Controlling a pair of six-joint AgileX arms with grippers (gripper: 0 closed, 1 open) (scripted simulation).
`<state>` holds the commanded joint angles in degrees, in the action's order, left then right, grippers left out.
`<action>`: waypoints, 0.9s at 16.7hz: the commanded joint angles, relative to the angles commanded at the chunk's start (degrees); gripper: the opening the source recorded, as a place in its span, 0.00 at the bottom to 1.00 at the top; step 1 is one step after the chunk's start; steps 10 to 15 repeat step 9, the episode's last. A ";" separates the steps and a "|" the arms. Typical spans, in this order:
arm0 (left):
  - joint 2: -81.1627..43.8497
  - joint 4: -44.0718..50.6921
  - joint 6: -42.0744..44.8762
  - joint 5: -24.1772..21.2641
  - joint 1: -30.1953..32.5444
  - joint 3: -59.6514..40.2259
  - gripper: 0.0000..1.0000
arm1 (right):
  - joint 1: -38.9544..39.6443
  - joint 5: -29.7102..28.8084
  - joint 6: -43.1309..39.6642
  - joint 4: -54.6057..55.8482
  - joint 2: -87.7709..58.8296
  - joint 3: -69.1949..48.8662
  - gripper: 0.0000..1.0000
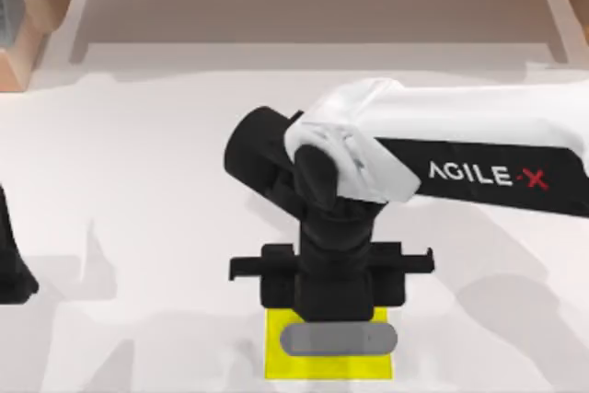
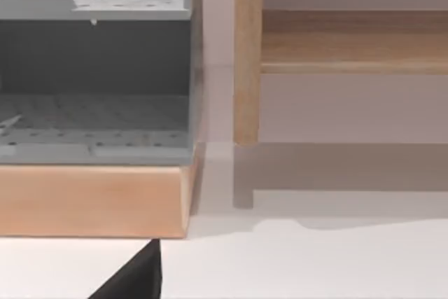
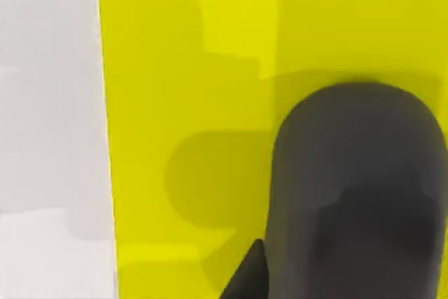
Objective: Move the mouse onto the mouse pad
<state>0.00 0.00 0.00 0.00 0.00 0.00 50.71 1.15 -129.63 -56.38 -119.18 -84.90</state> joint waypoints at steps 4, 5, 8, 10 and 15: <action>0.00 0.00 0.00 0.00 0.00 0.00 1.00 | 0.00 0.00 0.00 0.00 0.00 0.00 1.00; 0.00 0.00 0.00 0.00 0.00 0.00 1.00 | 0.00 0.00 0.00 0.00 0.00 0.00 1.00; 0.00 0.00 0.00 0.00 0.00 0.00 1.00 | 0.00 0.00 0.00 0.00 0.00 0.00 1.00; 0.00 0.00 0.00 0.00 0.00 0.00 1.00 | 0.00 0.00 0.00 0.00 0.00 0.00 1.00; 0.00 0.00 0.00 0.00 0.00 0.00 1.00 | 0.00 0.00 0.00 0.00 0.00 0.00 1.00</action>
